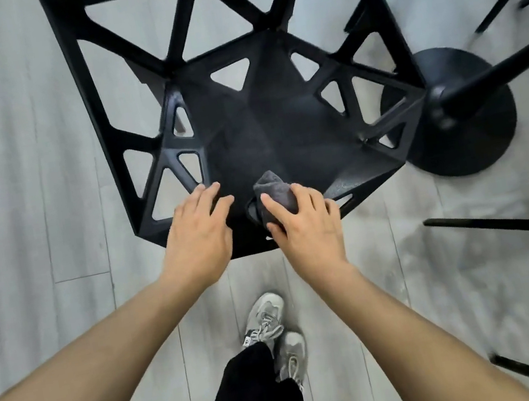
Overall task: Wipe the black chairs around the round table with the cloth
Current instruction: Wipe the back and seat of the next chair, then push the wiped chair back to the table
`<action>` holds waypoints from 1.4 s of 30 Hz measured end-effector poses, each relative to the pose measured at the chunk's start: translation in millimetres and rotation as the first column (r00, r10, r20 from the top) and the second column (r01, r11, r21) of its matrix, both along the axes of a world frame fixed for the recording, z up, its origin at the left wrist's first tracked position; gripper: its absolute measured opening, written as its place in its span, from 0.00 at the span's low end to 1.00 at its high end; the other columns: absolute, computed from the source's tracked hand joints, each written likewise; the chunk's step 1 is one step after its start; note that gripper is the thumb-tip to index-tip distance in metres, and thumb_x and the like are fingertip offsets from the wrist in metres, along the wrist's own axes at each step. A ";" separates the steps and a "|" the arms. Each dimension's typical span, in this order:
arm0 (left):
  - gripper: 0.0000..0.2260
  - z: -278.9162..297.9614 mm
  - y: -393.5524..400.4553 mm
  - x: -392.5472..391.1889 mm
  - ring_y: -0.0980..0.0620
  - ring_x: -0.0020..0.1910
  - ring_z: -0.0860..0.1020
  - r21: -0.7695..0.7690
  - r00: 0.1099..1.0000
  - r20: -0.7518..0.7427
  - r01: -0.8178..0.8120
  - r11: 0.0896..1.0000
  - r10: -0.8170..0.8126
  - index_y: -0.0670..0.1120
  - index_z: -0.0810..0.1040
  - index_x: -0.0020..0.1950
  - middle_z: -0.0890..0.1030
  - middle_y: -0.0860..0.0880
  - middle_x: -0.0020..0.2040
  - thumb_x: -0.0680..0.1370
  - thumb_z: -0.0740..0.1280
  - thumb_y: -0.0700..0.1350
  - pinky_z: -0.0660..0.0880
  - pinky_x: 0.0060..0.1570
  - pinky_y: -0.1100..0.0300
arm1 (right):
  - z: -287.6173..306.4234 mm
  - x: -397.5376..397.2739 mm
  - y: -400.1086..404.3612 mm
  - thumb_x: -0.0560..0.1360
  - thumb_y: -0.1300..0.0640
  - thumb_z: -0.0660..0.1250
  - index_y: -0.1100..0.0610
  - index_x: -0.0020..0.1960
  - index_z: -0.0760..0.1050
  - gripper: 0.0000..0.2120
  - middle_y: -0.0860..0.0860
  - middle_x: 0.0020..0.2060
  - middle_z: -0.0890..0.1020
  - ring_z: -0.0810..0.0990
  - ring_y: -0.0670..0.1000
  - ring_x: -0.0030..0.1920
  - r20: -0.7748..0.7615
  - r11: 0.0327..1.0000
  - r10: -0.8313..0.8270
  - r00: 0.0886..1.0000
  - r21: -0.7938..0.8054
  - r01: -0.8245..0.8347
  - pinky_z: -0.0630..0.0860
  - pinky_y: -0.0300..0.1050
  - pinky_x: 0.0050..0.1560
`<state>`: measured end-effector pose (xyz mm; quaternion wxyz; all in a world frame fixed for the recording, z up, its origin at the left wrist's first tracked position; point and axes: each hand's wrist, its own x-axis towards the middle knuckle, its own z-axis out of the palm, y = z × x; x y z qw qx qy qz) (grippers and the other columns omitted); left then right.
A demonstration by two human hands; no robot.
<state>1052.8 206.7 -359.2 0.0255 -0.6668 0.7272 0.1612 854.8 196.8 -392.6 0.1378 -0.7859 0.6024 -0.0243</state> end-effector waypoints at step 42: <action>0.18 473.9 9.4 214.3 0.43 0.67 0.73 -0.398 0.993 -0.120 -0.071 0.914 0.025 0.50 0.78 0.63 0.78 0.46 0.65 0.74 0.61 0.47 0.64 0.70 0.42 | 457.8 193.0 -5.0 0.71 0.54 0.72 0.43 0.69 0.71 0.27 0.46 0.59 0.71 0.67 0.49 0.60 0.482 0.917 -0.327 0.813 -0.048 0.397 0.71 0.40 0.53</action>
